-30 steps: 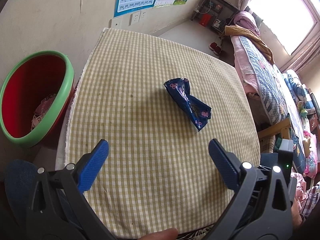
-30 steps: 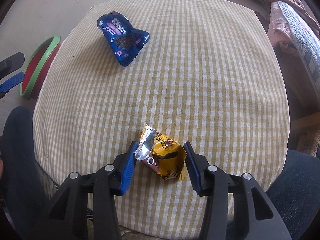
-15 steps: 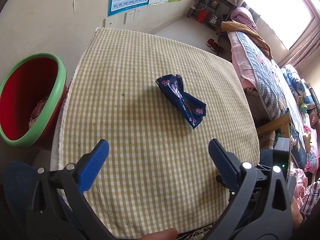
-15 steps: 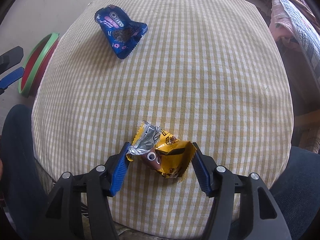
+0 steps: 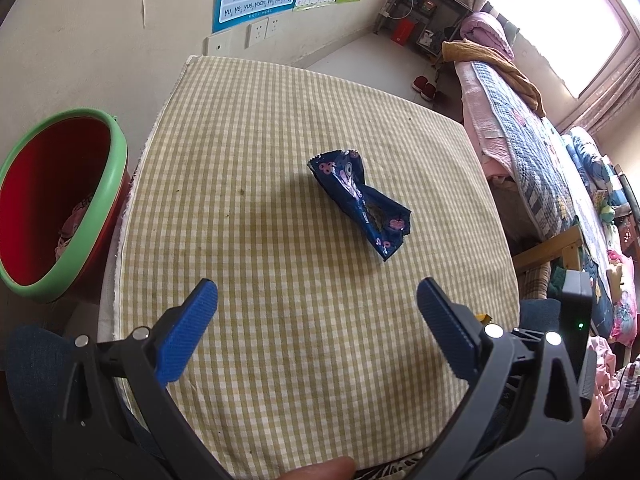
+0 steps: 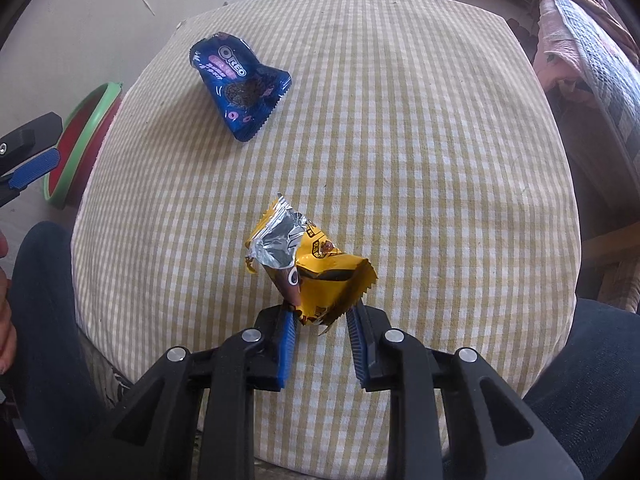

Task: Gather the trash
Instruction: 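Grasp the blue Oreo wrapper with the left tool while the right tool holds the candy wrapper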

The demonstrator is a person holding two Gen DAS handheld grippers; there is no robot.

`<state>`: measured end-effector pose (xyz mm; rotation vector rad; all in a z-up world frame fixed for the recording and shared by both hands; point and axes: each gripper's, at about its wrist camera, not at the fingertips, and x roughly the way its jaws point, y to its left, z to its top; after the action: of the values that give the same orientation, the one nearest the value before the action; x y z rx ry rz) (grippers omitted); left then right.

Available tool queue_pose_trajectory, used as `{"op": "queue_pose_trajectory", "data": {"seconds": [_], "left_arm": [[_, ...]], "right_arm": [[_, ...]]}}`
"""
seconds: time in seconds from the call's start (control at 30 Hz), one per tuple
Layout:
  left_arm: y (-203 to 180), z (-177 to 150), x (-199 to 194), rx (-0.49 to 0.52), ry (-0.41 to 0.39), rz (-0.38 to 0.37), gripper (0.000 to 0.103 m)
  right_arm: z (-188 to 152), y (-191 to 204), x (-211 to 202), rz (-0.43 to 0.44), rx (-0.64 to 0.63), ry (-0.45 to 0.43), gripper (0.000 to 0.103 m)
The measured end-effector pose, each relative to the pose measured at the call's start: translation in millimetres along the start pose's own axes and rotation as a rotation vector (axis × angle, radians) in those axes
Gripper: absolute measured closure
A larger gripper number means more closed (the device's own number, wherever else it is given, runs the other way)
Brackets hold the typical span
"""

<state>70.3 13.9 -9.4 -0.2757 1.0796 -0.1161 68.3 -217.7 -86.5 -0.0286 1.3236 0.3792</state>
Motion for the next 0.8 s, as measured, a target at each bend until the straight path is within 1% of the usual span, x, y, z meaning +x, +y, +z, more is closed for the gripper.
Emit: {"op": "queue_pose_trajectory", "data": {"seconds": [0.4, 0.57, 0.8], "left_arm": [[-14.8, 9.0, 9.2, 0.026, 0.010, -0.009, 0.006], [-20.3, 13.8, 19.3, 0.031, 0.023, -0.013, 0.006], [-23.0, 24.9, 46.3, -0.010, 0.063, -0.027, 0.006]], "right_arm": [[9.8, -21.3, -29.1, 0.021, 0.031, -0.087, 0.080], [25.3, -23.3, -33.2, 0.028, 0.053, -0.118, 0.080], [46.3, -27.2, -36.0, 0.049, 0.062, -0.160, 0.080]]}}
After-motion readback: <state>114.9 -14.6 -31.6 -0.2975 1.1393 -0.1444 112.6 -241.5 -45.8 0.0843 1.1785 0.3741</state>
